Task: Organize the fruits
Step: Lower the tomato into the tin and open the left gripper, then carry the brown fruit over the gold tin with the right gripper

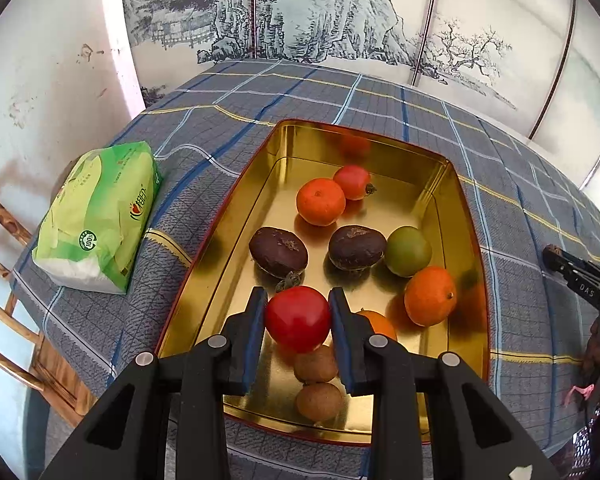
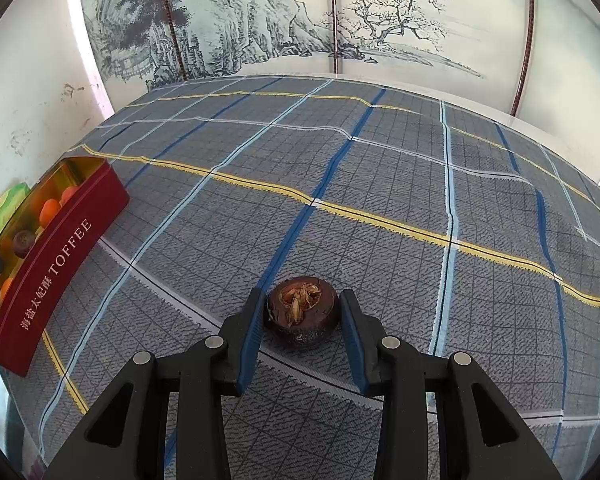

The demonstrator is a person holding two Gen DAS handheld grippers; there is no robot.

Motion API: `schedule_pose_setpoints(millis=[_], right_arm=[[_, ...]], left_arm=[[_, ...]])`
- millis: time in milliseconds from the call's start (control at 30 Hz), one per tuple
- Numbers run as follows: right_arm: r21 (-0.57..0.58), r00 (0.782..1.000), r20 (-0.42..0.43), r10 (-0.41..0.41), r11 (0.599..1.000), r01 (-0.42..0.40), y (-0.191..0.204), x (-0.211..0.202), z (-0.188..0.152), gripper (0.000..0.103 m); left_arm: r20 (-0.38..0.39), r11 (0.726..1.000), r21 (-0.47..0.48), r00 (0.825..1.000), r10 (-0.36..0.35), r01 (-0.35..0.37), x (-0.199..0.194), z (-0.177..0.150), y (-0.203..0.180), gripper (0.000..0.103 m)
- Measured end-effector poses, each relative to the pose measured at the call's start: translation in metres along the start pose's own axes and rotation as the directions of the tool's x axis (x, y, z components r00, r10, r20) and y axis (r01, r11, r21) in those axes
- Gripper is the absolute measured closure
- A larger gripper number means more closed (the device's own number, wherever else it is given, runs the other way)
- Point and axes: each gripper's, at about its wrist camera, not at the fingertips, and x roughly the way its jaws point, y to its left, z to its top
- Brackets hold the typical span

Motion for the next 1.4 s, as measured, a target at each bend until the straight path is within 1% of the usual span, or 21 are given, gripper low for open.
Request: schedule_pose_setpoints(millis=[367,533,633,700,767,867,1033,1067,1233,1333,1400], right_arm=[[-0.001,1.0,0.0,0.001,1.0,-0.001,0.0,0.0,0.001,0.064],[-0.002,1.0,0.0,0.0,1.0,0.0,0.001,0.0,0.001,0.064],[-0.001,1.0,0.002,0.001,1.0,-0.001,0.001,-0.001,0.001,0.064],[0.01,1.0,0.002,0.013,1.0,-0.013,-0.003,0.0,0.0,0.064],[0.024,1.0,0.007,0.018,1.0,-0.018,-0.006,-0.001,-0.001,0.064],[0.039,1.0,0.008,0.026,0.999,-0.027,-0.008,-0.002,-0.002,0.064],[0.03,0.999,0.016,0.044,0.999,-0.044,0.002,-0.011,-0.001,0.064],[0.028,0.998,0.025,0.05,0.998,-0.051,0.005,-0.015,0.001,0.064],[0.018,0.993,0.057,0.108,0.994,-0.109,0.024,-0.033,0.013,0.064],[-0.014,0.984,0.077,0.163,0.987,-0.163,0.044,-0.044,0.025,0.064],[-0.044,0.978,0.086,0.19,0.981,-0.187,0.06,-0.05,0.032,0.064]], left_arm=[[0.028,0.999,0.034,0.999,0.037,-0.038,-0.004,-0.001,-0.005,0.075],[0.034,0.998,0.04,0.998,0.054,-0.056,-0.005,-0.001,-0.007,0.067],[0.04,0.997,0.05,0.997,0.064,-0.066,-0.007,-0.002,-0.009,0.066],[0.04,0.996,0.055,0.997,0.071,-0.073,-0.008,-0.002,-0.01,0.062],[0.048,0.995,0.056,0.996,0.078,-0.081,-0.01,-0.002,-0.011,0.05],[0.064,0.992,0.073,0.993,0.097,-0.102,-0.014,-0.001,-0.013,0.043],[0.078,0.989,0.085,0.99,0.114,-0.121,-0.018,-0.001,-0.016,0.037],[0.078,0.989,0.083,0.991,0.113,-0.12,-0.018,-0.001,-0.015,0.036],[0.086,0.993,0.06,0.991,0.098,-0.103,-0.024,-0.001,-0.01,0.035],[0.103,0.995,0.039,0.991,0.086,-0.091,-0.028,-0.002,-0.006,0.035],[0.121,0.995,0.031,0.988,0.094,-0.098,-0.032,-0.003,-0.004,0.032]])
